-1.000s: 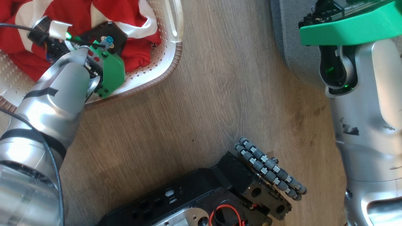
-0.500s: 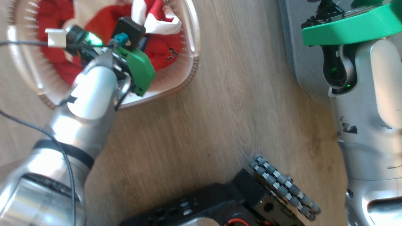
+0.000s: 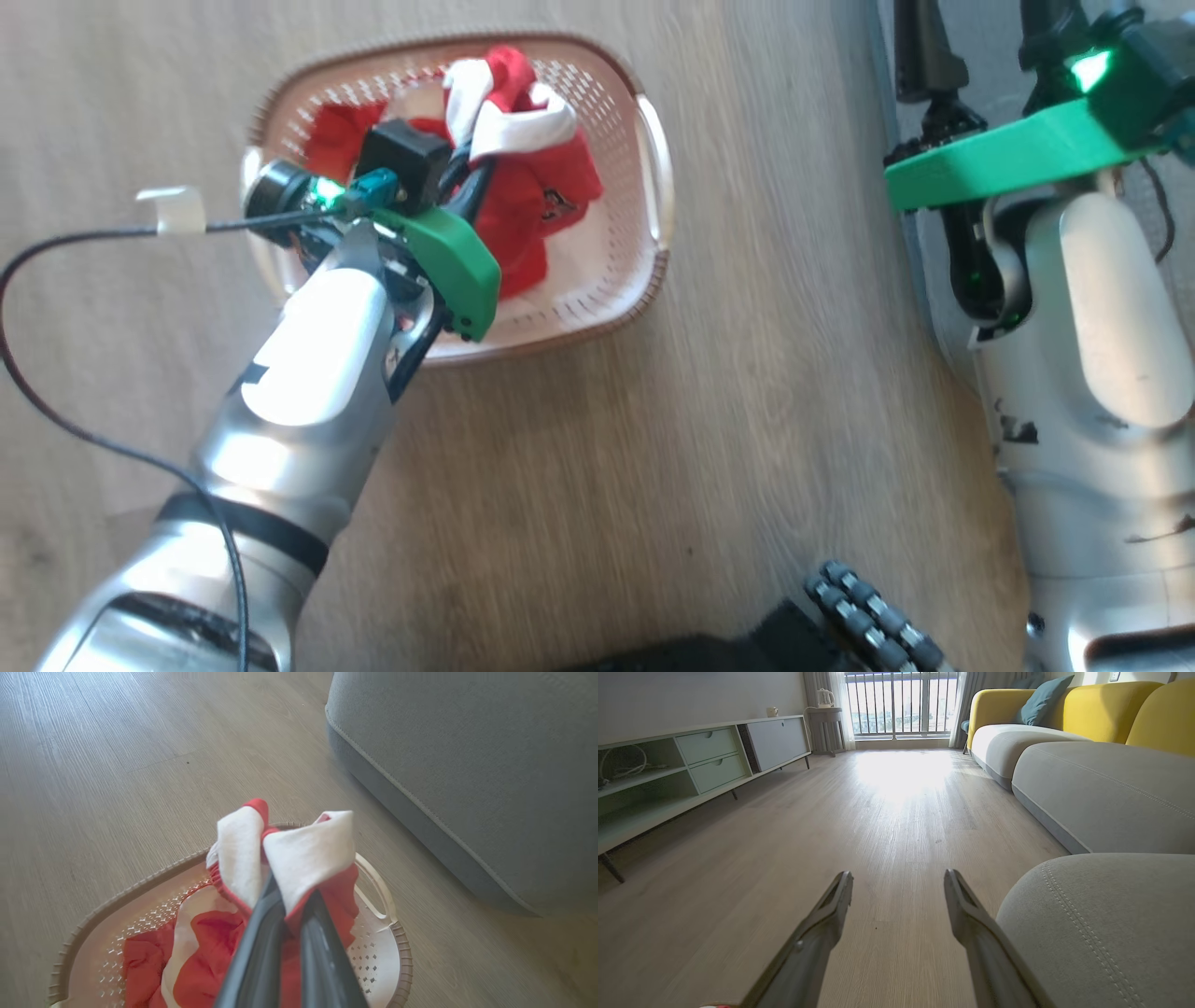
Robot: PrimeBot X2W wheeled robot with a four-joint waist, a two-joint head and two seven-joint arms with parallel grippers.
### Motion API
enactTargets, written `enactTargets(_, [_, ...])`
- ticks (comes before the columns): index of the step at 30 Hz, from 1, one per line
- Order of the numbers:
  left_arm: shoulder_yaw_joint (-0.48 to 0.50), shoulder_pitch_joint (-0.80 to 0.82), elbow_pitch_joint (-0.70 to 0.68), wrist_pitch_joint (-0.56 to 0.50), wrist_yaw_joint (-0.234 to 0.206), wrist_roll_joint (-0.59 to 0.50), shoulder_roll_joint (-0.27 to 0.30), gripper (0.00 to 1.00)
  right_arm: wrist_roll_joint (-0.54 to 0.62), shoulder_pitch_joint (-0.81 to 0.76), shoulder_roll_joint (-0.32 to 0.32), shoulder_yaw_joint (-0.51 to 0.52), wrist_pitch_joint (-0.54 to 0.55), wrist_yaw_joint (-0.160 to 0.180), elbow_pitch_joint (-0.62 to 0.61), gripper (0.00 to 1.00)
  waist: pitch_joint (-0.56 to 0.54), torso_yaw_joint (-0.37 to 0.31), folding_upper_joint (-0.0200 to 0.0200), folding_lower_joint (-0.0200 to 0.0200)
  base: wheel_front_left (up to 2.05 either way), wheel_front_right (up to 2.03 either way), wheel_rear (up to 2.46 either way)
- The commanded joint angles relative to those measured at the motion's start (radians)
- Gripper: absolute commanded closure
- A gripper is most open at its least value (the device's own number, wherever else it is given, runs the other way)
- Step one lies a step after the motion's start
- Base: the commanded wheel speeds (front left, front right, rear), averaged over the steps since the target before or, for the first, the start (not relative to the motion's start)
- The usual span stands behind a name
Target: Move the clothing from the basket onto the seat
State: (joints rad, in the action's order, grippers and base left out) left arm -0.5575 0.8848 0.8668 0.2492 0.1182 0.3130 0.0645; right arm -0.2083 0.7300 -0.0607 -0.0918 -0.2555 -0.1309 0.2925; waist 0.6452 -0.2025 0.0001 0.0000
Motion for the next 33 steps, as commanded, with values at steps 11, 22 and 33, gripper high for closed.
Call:
enactTargets(11, [0.092,-0.113,-0.146,0.013,0.011,0.005,-0.011,1.0,0.029,-0.108,-0.004,-0.002,-0.006,0.0,0.031,0.0,-0.225,0.115,-0.0001,0.0,0.0,0.0,0.0])
enactTargets(22, [0.091,-0.184,-0.227,0.013,0.012,0.05,-0.014,1.0,0.022,-0.223,-0.016,-0.016,-0.006,0.0,0.08,0.0,-0.411,0.172,-0.0001,0.0,0.0,0.0,0.0])
enactTargets(33, [0.113,-0.182,-0.33,0.013,0.012,0.066,-0.014,1.0,0.021,-0.307,-0.023,-0.019,-0.006,0.0,0.101,0.0,-0.504,0.204,-0.0001,0.0,0.0,0.0,0.0])
